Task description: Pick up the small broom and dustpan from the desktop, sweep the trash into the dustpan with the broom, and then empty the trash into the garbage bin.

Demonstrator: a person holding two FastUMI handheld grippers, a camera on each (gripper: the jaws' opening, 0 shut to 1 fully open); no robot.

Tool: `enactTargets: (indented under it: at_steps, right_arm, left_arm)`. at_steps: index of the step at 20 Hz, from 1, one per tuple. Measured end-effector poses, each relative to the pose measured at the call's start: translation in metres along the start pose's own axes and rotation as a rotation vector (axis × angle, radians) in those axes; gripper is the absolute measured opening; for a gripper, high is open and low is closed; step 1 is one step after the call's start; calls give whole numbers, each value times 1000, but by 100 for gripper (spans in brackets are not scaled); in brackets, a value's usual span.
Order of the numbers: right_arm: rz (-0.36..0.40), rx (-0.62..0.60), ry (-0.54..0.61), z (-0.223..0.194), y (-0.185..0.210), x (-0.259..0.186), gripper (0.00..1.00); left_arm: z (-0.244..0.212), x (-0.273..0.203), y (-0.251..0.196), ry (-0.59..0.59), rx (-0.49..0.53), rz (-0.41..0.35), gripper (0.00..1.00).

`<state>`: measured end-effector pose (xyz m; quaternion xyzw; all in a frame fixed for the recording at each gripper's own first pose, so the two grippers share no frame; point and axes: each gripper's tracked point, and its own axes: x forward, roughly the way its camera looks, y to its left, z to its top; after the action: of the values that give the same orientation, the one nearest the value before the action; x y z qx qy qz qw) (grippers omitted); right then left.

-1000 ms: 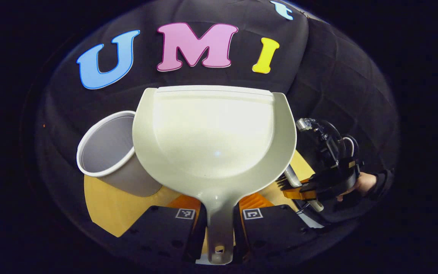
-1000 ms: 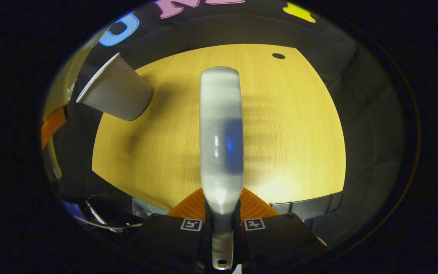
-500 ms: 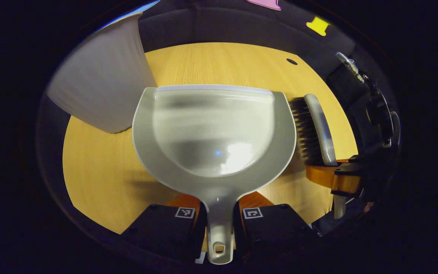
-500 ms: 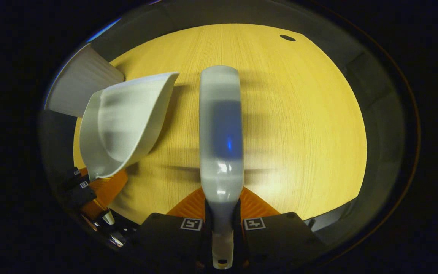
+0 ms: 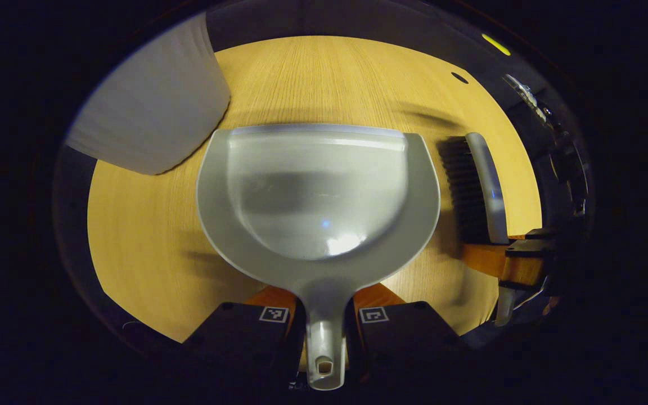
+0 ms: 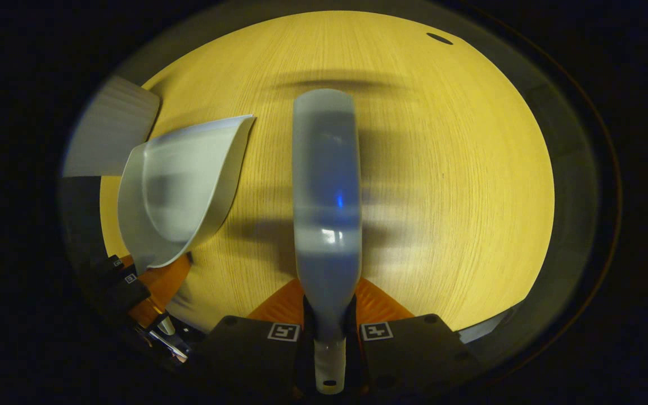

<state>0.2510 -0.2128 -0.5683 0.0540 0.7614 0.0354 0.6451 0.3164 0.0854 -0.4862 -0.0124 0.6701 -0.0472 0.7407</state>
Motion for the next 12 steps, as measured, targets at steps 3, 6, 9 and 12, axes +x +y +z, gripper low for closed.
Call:
enactTargets:
  at_steps: [3, 6, 9, 12]
  right_arm:
    - [10, 17, 16, 2, 3, 2, 26]
    - [41, 22, 42, 1, 5, 2, 31]
    - [37, 11, 15, 5, 2, -1, 60]
    - [75, 26, -22, 10, 7, -13, 87]
  left_arm:
    - [2, -3, 4, 7, -2, 18, 30]
    - [0, -2, 0, 22, 4, 16, 31]
    - [-1, -7, -3, 21, 17, 6, 77]
    - [-3, -14, -5, 6, -8, 17, 83]
